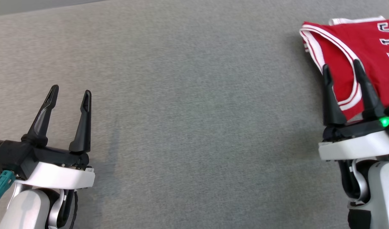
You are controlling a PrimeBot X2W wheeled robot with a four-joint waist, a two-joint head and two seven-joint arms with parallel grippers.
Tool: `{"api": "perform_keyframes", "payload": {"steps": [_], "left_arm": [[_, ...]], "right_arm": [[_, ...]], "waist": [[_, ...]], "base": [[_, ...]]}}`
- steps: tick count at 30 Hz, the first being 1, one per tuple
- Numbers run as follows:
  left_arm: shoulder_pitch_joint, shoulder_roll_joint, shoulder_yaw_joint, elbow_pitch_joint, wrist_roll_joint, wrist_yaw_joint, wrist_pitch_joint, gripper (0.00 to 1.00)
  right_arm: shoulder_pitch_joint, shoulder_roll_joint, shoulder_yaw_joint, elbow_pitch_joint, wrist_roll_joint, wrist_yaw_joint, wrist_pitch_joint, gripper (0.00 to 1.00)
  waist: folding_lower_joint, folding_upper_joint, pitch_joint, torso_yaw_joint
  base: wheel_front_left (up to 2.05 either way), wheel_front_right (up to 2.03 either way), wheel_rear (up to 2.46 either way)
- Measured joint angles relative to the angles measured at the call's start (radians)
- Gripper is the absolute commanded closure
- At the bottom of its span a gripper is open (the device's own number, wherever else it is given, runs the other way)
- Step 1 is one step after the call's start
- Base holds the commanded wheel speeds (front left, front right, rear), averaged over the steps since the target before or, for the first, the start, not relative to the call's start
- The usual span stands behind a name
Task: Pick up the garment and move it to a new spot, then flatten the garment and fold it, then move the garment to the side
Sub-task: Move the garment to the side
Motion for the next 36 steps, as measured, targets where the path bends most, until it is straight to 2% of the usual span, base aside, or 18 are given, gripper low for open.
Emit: {"api": "perform_keyframes", "payload": {"steps": [7, 16, 25, 36], "left_arm": [[0.037, -0.033, 0.012, 0.05, -0.026, 0.015, -0.028, 0.0], [0.105, -0.065, 0.017, 0.098, -0.053, 0.022, -0.047, 0.0], [0.157, -0.069, 0.03, 0.131, -0.071, 0.021, -0.053, 0.0], [0.209, -0.039, -0.002, 0.133, -0.049, 0.027, -0.021, 0.0]], "right_arm": [[0.031, 0.012, 0.046, -0.006, -0.004, 0.0, 0.02, 0.0], [0.103, 0.006, 0.02, 0.0, -0.02, 0.0, 0.046, 0.0], [0.203, -0.001, -0.023, -0.023, -0.02, 0.0, 0.082, 0.0], [0.294, -0.02, -0.041, -0.066, -0.02, 0.0, 0.119, 0.0]], "waist": [[0.0, 0.0, -0.057, 0.076], [0.0, 0.0, -0.155, 0.139], [0.0, 0.0, -0.25, 0.165], [0.0, 0.0, -0.334, 0.163]], "base": [[0.0, 0.0, 0.0], [0.0, 0.0, 0.0], [0.0, 0.0, 0.0], [0.0, 0.0, 0.0]]}}
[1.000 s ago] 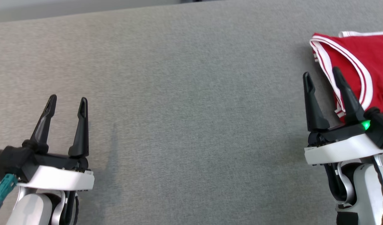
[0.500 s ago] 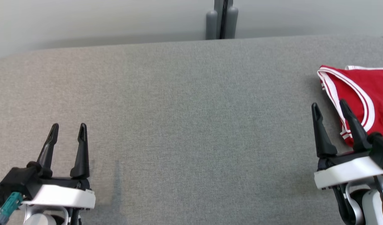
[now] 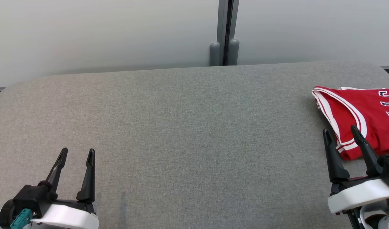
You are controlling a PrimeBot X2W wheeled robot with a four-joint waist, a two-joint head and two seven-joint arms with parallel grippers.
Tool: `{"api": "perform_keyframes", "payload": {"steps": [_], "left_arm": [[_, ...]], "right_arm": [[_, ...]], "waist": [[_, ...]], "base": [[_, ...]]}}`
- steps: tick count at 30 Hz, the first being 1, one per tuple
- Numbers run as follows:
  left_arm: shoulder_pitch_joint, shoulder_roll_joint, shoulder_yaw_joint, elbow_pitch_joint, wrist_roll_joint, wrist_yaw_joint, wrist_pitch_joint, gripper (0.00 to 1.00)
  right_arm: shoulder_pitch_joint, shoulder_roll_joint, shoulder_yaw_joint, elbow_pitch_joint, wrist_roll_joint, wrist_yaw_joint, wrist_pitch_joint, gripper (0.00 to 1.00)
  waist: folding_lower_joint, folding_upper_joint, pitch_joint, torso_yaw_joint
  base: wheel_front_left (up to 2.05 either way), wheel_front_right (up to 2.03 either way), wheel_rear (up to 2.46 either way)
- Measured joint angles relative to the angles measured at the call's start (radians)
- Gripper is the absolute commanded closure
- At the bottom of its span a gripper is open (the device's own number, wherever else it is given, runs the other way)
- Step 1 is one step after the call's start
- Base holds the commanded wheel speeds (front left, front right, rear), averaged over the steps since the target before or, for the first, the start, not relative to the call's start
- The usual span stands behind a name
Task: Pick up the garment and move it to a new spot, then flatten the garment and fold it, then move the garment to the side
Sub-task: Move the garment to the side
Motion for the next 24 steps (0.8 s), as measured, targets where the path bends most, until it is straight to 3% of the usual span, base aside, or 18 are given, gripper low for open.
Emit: {"api": "perform_keyframes", "payload": {"steps": [24], "left_arm": [[0.033, 0.012, -0.008, -0.026, -0.001, 0.027, 0.025, 0.0]], "right_arm": [[0.042, 0.0, -0.015, -0.041, 0.001, 0.0, 0.038, 0.0]], "waist": [[0.0, 0.0, -0.015, 0.002]], "base": [[0.0, 0.0, 0.0]]}}
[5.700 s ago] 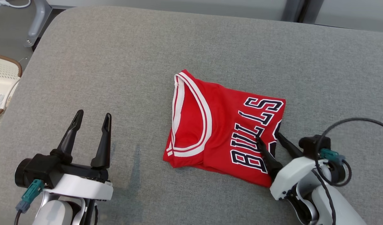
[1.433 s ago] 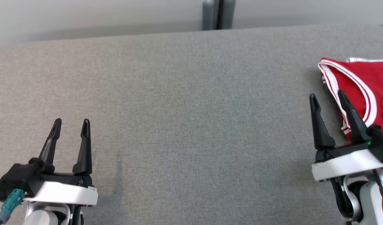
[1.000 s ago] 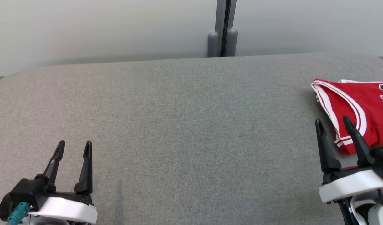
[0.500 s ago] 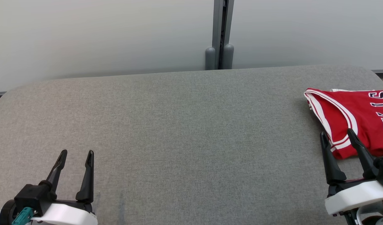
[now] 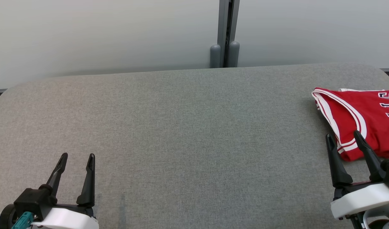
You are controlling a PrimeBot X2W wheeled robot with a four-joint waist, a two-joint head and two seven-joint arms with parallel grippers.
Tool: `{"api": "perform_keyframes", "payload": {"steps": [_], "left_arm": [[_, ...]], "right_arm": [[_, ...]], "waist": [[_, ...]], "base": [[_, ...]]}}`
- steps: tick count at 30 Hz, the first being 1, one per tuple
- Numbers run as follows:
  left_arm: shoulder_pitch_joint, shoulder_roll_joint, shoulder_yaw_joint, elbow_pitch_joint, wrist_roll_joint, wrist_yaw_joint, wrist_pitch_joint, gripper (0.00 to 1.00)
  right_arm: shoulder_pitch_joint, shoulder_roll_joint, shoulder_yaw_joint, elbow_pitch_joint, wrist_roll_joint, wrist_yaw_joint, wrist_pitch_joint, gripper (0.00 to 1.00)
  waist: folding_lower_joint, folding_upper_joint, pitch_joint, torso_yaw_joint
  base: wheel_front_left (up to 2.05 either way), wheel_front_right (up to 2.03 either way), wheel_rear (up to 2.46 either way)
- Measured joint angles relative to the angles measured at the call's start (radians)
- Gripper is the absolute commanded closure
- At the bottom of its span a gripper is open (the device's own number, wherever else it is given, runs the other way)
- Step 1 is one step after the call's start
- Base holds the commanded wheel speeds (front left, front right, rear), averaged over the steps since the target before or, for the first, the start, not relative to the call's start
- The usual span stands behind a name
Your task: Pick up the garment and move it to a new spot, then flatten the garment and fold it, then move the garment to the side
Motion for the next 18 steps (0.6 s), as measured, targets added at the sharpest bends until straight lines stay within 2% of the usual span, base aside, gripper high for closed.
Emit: {"api": "perform_keyframes", "payload": {"steps": [18], "left_arm": [[0.0, 0.007, -0.007, -0.002, -0.004, 0.01, -0.003, 0.0]], "right_arm": [[0.001, 0.006, -0.003, 0.001, 0.004, 0.0, 0.0, 0.0]], "waist": [[0.0, 0.0, -0.006, -0.007]], "base": [[0.0, 0.0, 0.0]]}}
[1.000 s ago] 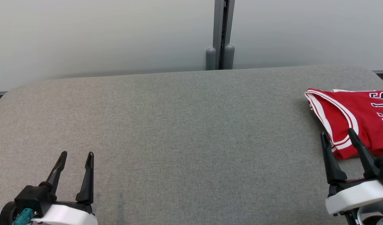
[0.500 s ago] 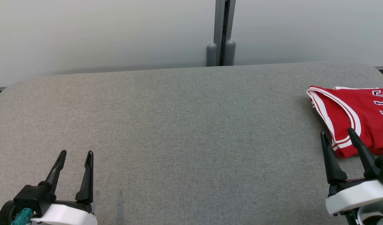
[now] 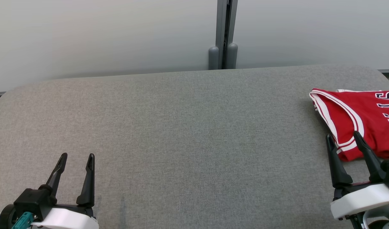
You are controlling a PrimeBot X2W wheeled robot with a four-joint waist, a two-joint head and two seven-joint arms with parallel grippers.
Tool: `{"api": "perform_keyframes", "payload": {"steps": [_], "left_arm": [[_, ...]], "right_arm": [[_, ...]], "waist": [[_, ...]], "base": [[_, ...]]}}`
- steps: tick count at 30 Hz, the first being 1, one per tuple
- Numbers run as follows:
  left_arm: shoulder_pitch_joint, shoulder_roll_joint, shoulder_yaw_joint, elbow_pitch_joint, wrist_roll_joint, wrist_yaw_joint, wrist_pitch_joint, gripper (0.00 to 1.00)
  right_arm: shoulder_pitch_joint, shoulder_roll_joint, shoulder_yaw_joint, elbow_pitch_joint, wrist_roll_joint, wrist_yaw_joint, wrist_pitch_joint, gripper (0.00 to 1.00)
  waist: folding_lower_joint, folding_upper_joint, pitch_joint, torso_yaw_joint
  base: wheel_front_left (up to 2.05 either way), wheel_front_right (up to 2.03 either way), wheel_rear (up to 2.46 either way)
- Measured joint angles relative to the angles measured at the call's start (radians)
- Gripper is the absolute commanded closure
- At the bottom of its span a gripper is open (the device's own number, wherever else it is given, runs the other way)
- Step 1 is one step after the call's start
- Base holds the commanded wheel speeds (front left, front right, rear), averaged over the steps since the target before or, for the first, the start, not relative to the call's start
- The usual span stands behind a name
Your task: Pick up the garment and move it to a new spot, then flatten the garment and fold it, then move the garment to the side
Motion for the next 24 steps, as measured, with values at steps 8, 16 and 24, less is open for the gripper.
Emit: {"api": "perform_keyframes", "payload": {"steps": [8, 16, 24], "left_arm": [[0.0, 0.004, -0.004, 0.005, -0.005, 0.004, -0.003, 0.0], [0.001, 0.007, -0.008, 0.007, -0.007, 0.006, -0.004, 0.0], [0.001, 0.008, -0.011, 0.007, -0.011, 0.008, -0.008, 0.0]], "right_arm": [[0.016, 0.001, -0.003, 0.005, 0.006, 0.0, 0.002, 0.0], [0.02, 0.002, -0.003, 0.005, 0.007, 0.0, 0.004, 0.0], [0.021, 0.002, -0.004, 0.002, 0.009, 0.0, 0.006, 0.0]], "waist": [[0.0, 0.0, -0.017, 0.0], [0.0, 0.0, -0.029, 0.002], [0.0, 0.0, -0.032, 0.004]], "base": [[0.0, 0.0, 0.0], [0.0, 0.0, 0.0], [0.0, 0.0, 0.0]]}}
